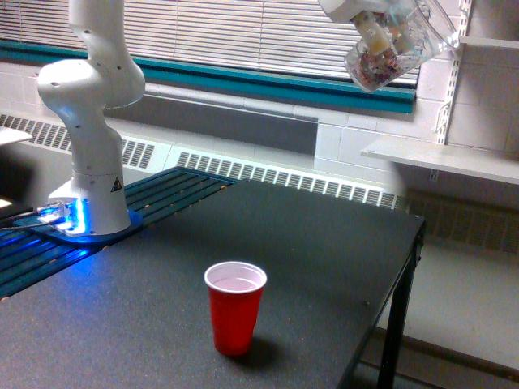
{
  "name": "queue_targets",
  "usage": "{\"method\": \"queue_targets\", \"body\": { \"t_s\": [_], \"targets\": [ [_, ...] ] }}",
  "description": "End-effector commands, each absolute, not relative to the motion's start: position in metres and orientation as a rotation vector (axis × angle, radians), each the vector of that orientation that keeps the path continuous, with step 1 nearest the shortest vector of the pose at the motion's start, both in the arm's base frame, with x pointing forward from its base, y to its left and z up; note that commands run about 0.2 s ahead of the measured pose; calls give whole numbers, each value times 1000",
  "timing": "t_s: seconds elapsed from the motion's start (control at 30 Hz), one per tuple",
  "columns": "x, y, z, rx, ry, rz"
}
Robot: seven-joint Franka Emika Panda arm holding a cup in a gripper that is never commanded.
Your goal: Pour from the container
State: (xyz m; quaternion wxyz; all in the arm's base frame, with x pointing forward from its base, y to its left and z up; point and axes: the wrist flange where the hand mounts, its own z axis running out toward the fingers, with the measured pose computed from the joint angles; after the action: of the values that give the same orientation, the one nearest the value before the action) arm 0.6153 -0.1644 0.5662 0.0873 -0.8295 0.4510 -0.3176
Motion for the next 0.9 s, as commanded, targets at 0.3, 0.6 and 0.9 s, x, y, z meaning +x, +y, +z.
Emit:
{"method": "queue_targets", "body": {
  "t_s": [0.3,0.6,0.9],
  "targets": [
    [610,-174,540,-2498,1347,-934],
    [586,-185,515,-2568,1324,-886],
    [553,-188,483,-2614,1310,-825]
  ]
}}
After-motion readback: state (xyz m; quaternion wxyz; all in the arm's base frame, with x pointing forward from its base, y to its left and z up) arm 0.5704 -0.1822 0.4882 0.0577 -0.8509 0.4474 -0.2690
